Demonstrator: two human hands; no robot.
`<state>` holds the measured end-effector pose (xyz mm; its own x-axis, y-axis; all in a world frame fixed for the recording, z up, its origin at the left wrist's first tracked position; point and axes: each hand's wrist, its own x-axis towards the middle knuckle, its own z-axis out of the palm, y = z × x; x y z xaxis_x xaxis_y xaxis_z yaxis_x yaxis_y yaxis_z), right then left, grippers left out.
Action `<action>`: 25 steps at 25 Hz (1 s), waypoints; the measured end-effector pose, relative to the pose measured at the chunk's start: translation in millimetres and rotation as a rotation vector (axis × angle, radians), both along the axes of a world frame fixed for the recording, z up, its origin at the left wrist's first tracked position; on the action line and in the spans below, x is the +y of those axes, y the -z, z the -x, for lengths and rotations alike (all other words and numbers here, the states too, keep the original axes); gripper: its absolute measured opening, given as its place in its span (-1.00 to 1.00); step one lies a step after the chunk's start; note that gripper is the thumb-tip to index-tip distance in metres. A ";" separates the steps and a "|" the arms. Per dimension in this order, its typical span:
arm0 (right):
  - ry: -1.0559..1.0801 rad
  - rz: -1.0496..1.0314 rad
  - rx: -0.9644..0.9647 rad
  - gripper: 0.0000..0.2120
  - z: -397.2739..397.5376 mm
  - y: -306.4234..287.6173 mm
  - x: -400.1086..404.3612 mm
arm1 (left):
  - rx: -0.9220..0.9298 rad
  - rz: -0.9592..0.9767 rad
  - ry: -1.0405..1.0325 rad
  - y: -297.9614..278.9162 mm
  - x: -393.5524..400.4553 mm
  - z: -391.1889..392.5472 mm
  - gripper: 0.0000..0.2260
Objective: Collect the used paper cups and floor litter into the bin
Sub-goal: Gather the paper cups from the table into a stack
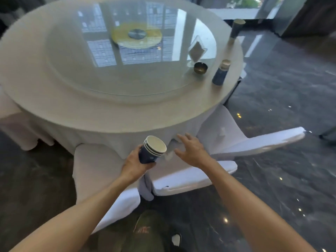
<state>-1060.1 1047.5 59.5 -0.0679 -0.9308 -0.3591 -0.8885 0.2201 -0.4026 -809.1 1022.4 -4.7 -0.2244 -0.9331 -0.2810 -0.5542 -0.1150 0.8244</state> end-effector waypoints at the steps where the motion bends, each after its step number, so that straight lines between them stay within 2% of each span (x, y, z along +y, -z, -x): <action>1: -0.007 -0.034 0.013 -0.31 5.2 6.3 -7.6 | 0.014 0.001 -0.030 1.1 3.0 0.0 -0.32; 7: -0.146 -0.160 0.102 -0.18 19.2 65.8 -67.5 | 0.045 -0.084 -0.235 42.9 -11.2 10.8 -0.33; 13: -0.284 -0.353 0.198 -0.11 40.2 154.9 -103.7 | 0.032 -0.199 -0.254 104.8 -49.5 43.3 -0.33; 20: -0.456 -0.425 0.217 -0.14 42.2 273.6 -137.3 | 0.008 -0.248 -0.312 179.8 -80.1 68.0 -0.33; 25: -0.697 -0.466 0.314 -0.15 32.9 368.0 -153.0 | 0.025 -0.271 -0.410 237.7 -94.7 75.8 -0.29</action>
<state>-1093.0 894.5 -308.5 0.2996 -0.5619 -0.7710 -0.9358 -0.3303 -0.1229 -884.9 927.6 -242.3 0.1365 -0.8400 -0.5251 -0.3991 -0.5318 0.7469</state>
